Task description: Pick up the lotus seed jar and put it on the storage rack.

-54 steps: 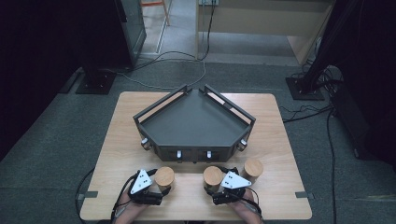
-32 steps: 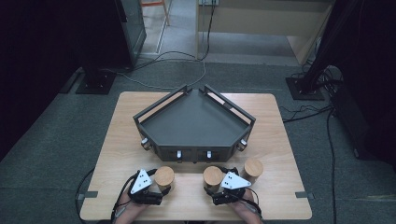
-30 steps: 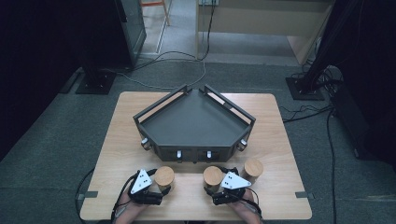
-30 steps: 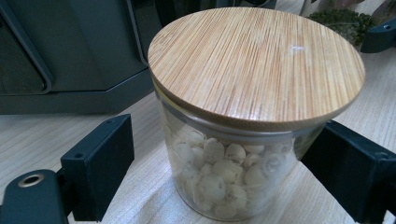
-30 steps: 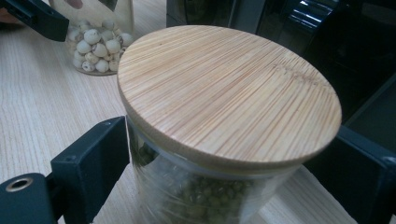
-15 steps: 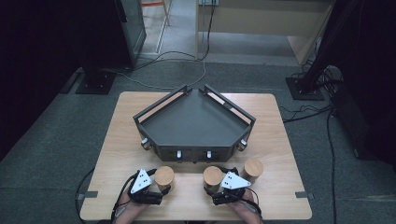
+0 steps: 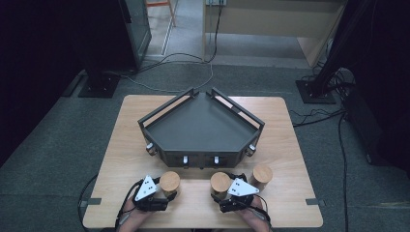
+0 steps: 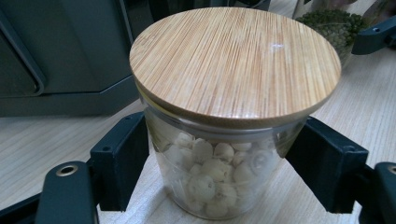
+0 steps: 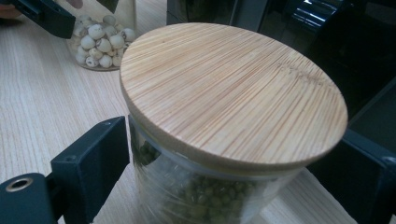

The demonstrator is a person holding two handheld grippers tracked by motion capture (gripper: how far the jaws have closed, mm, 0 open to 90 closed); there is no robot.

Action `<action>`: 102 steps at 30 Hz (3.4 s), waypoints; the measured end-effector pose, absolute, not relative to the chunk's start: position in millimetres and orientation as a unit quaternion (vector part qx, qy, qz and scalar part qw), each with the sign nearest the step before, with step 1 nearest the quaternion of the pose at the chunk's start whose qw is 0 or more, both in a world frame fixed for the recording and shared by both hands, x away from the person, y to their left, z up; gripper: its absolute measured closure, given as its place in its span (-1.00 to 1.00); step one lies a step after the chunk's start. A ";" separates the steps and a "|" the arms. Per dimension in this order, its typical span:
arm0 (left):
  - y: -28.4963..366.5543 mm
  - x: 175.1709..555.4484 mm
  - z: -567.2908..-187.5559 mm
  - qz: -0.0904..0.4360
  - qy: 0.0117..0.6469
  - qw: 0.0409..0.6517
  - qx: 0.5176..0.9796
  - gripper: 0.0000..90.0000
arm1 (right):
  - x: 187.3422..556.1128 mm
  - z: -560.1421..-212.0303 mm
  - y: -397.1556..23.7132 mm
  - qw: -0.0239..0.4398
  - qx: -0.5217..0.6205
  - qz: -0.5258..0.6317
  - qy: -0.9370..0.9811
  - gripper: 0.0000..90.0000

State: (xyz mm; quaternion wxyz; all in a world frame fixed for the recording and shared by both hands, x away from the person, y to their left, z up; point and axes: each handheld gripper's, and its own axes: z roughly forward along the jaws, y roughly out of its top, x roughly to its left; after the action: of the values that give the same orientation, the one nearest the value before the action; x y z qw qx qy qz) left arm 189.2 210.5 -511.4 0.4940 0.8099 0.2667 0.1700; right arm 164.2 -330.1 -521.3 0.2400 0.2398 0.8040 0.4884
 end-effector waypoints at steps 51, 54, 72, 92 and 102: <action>217.0 182.2 -496.2 0.173 0.287 0.511 0.791 -0.44 | 164.2 -521.6 -331.5 0.237 0.246 0.491 0.801 -0.83; 215.7 182.2 -493.1 0.172 0.286 0.512 0.792 -0.44 | 164.1 -521.4 -331.3 0.238 0.244 0.490 0.802 -0.83; 213.2 185.1 -473.5 0.167 0.283 0.512 0.793 -0.44 | 164.1 -520.8 -330.2 0.238 0.240 0.488 0.805 -0.83; 212.2 190.1 -455.7 0.167 0.281 0.515 0.793 -0.44 | 164.2 -520.2 -328.9 0.240 0.238 0.484 0.807 -0.83; 211.7 188.9 -450.5 0.164 0.285 0.518 0.790 -0.44 | 164.0 -520.1 -328.5 0.241 0.236 0.483 0.808 -0.83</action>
State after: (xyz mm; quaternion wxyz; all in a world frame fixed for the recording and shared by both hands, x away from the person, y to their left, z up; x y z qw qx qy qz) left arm 188.9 211.7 -450.5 0.5178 0.7900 0.2845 0.1636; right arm 164.0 -328.5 -520.1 0.2406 0.2362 0.8079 0.4833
